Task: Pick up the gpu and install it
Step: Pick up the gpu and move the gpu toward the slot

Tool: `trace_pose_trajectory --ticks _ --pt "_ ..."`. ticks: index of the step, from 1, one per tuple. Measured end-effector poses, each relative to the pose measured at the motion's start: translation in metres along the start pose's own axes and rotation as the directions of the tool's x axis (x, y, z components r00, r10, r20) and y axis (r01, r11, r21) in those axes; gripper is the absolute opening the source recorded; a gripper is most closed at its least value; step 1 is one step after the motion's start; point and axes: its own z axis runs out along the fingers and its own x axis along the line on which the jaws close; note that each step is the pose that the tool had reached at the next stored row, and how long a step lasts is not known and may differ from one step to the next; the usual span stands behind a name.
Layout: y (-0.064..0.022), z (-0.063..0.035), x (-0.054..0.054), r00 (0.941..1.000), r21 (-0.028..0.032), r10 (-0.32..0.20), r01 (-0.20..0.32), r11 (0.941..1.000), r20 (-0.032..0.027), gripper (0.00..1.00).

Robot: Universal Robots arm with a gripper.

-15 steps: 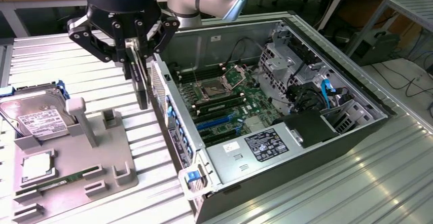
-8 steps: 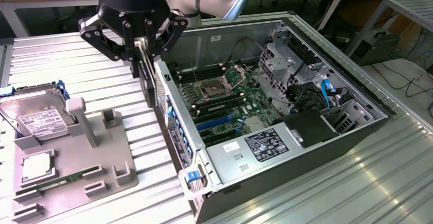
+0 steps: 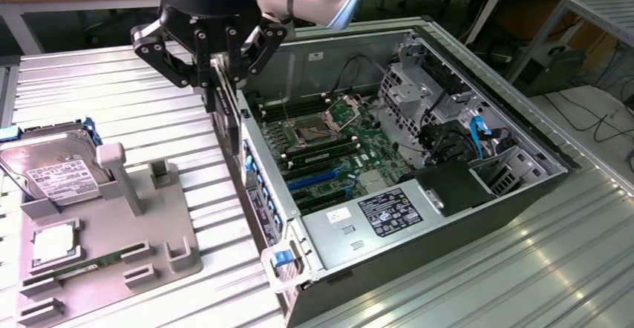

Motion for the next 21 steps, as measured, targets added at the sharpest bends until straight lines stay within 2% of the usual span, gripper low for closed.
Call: trace_pose_trajectory --ticks 21 --pt "-0.0003 0.0008 -0.024 1.0 -0.0001 0.0 0.0 1.0 0.0 0.28"
